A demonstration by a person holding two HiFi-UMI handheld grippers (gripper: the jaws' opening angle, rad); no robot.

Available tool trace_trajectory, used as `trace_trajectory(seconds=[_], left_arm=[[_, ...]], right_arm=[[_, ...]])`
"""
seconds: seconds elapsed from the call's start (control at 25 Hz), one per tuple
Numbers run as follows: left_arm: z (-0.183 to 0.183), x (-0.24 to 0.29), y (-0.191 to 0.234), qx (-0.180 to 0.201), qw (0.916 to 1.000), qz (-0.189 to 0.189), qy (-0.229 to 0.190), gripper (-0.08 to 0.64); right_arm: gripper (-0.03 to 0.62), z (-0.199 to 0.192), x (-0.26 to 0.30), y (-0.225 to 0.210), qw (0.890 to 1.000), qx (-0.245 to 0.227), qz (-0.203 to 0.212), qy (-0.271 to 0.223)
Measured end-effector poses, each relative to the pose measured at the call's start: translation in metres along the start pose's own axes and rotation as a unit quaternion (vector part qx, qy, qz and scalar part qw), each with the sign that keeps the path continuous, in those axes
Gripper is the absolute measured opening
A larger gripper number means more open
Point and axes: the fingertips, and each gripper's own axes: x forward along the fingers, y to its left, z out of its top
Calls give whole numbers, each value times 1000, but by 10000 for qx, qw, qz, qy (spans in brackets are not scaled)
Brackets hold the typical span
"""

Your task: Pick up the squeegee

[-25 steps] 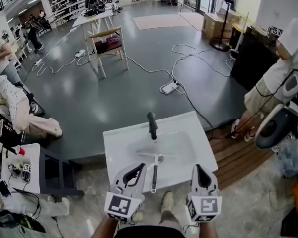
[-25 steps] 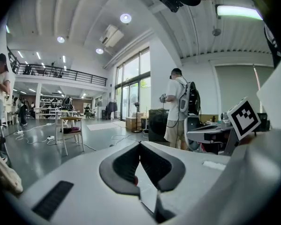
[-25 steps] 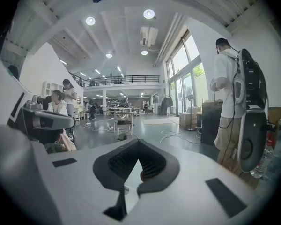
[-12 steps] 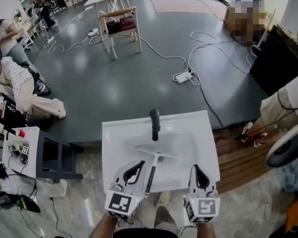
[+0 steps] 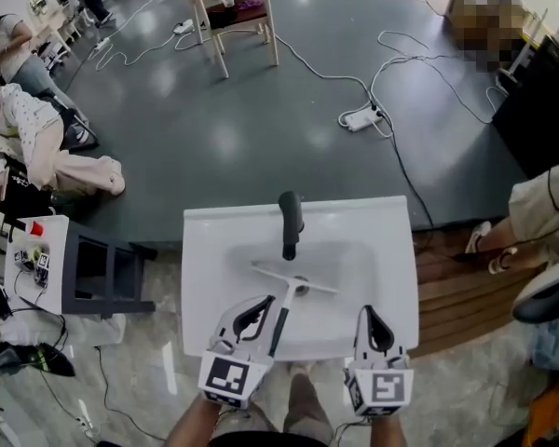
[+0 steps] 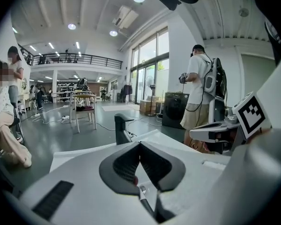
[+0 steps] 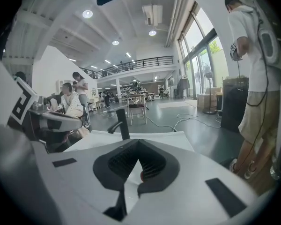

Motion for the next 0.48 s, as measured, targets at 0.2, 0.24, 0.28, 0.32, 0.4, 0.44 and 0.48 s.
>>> trace_trajectory(seconds=[0.2,0.24,0.28,0.32,0.4,0.44,0.48], left_arm=[[-20,20,2,-131,9997,17,194,2],[-26,24,2,-162,9996,12,250,2],[-30,28,1,-180,9994,7,296,2],[-35,32,1,-192,9992,5,338,2],[-44,39,2,-214,9989,21,408,2],[-47,43,3,-221,9989,35,421,2],[-51,46,4,-223,9988,49,438,2]], right_arm=[[-3,-19,18,-9,9999,47,63,116],[-3,-21,21,-10,9999,53,83,106],[-3,-23,25,-11,9999,67,95,108],[-3,-24,29,-12,9998,94,89,124],[-3,-20,36,-14,9997,180,32,159],[-3,-24,38,-15,9996,195,33,187],[-2,-31,40,-15,9996,183,67,225]])
